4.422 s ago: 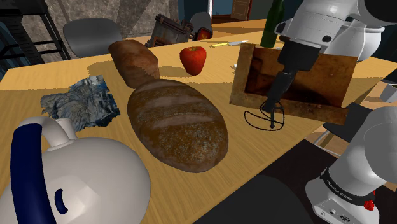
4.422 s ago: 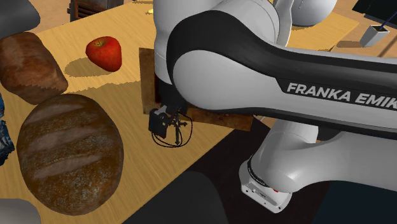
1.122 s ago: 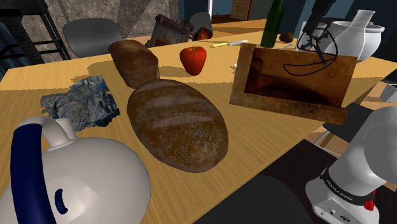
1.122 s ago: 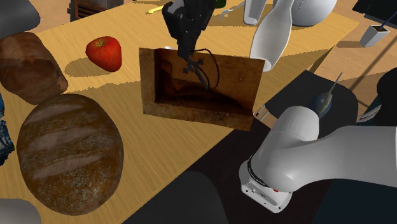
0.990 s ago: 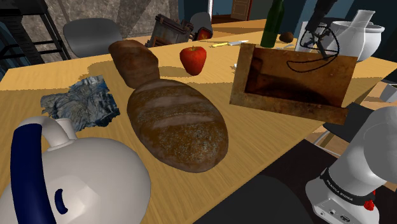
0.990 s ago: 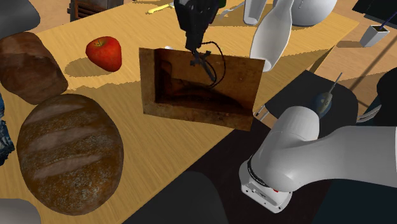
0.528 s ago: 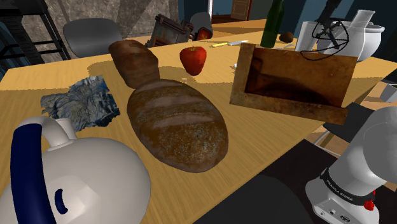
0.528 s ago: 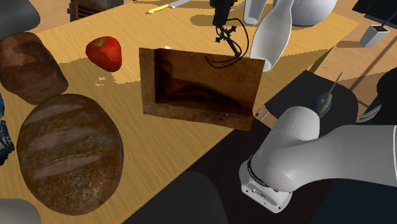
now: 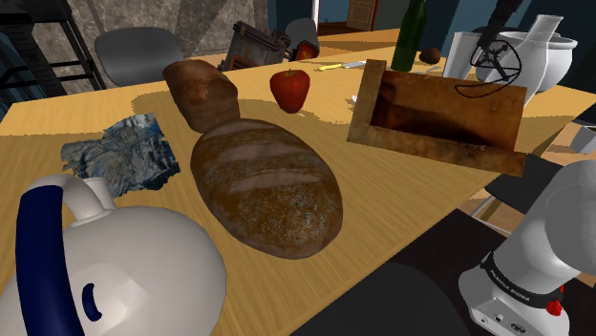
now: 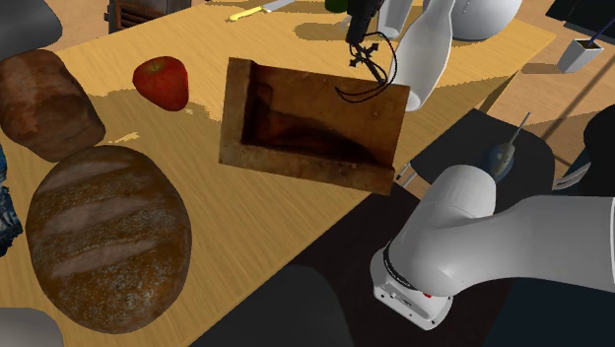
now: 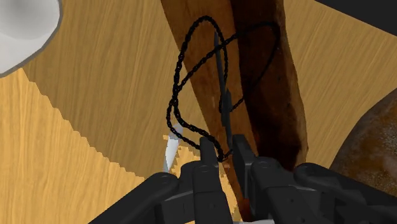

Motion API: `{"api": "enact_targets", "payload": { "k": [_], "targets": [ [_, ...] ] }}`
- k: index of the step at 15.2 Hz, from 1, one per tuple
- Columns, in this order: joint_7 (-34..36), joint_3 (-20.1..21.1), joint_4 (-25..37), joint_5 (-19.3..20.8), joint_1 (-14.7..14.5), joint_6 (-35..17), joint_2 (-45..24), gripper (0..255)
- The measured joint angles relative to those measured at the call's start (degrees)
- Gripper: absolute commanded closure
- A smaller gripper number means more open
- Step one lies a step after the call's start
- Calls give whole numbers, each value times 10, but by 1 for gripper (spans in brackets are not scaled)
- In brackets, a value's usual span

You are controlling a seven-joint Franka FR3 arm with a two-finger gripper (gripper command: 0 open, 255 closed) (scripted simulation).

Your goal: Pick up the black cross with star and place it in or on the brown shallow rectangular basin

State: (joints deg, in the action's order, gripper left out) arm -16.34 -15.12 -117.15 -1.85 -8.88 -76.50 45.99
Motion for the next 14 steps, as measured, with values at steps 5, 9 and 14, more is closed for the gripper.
{"api": "enact_targets", "payload": {
  "k": [5, 9, 14],
  "targets": [
    [-6, -3, -49, 6, 5, -28, 19, 255],
    [-8, -3, -96, 9, 9, -57, 36, 255],
    [-10, -5, -114, 11, 11, -69, 41, 255]
  ]
}}
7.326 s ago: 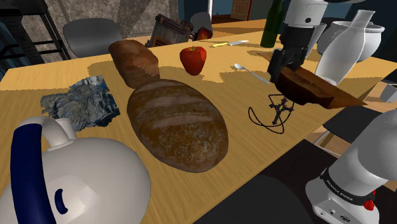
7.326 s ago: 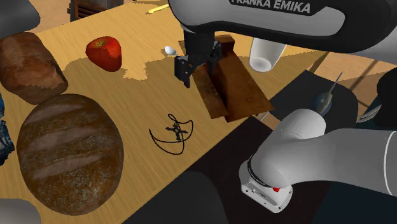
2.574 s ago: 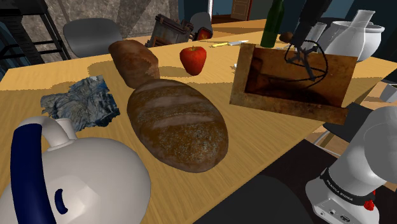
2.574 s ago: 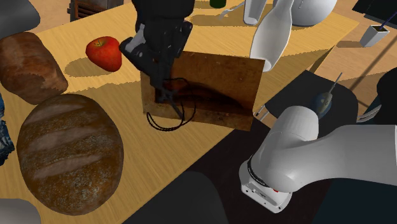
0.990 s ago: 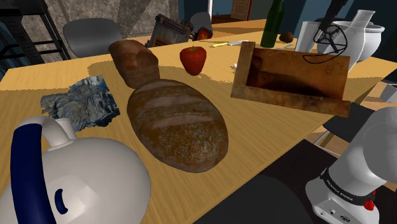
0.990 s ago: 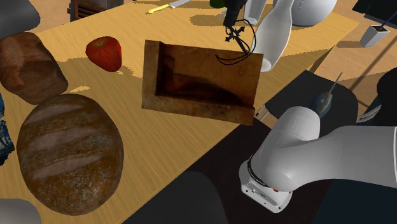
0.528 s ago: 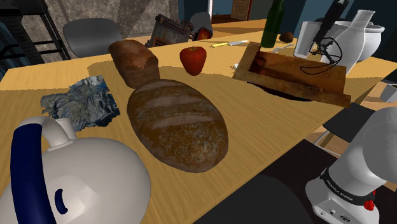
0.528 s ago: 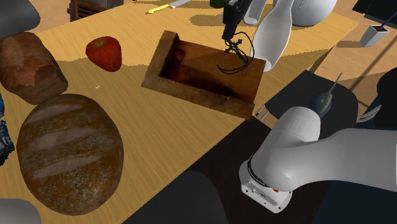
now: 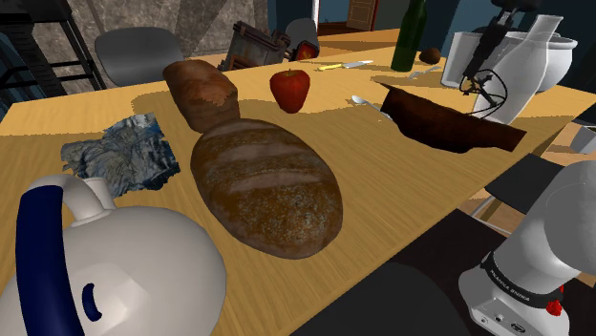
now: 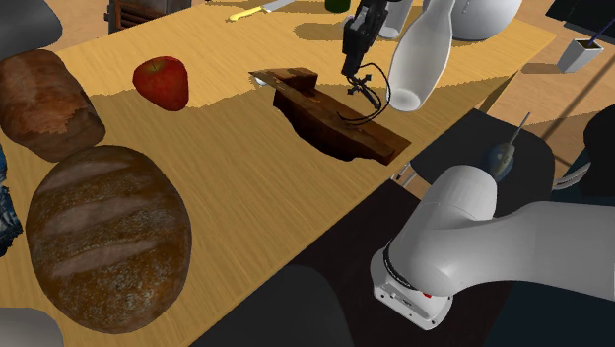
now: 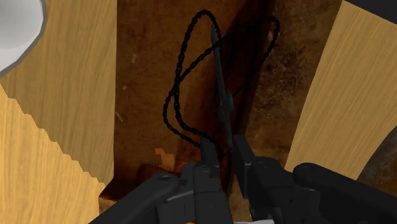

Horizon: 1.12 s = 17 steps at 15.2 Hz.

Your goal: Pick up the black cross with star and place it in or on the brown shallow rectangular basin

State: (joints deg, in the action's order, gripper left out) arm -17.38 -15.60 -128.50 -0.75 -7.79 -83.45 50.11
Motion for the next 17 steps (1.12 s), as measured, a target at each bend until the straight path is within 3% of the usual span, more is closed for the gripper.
{"api": "enact_targets", "payload": {
  "k": [3, 4, 10, 17],
  "targets": [
    [0, 0, 0, 0, 0, 0, 0, 255],
    [0, 0, 0, 0, 0, 0, 0, 0],
    [0, 0, 0, 0, 0, 0, 0, 0],
    [-3, -6, 94, -2, -7, 62, -32, 0]
  ]
}}
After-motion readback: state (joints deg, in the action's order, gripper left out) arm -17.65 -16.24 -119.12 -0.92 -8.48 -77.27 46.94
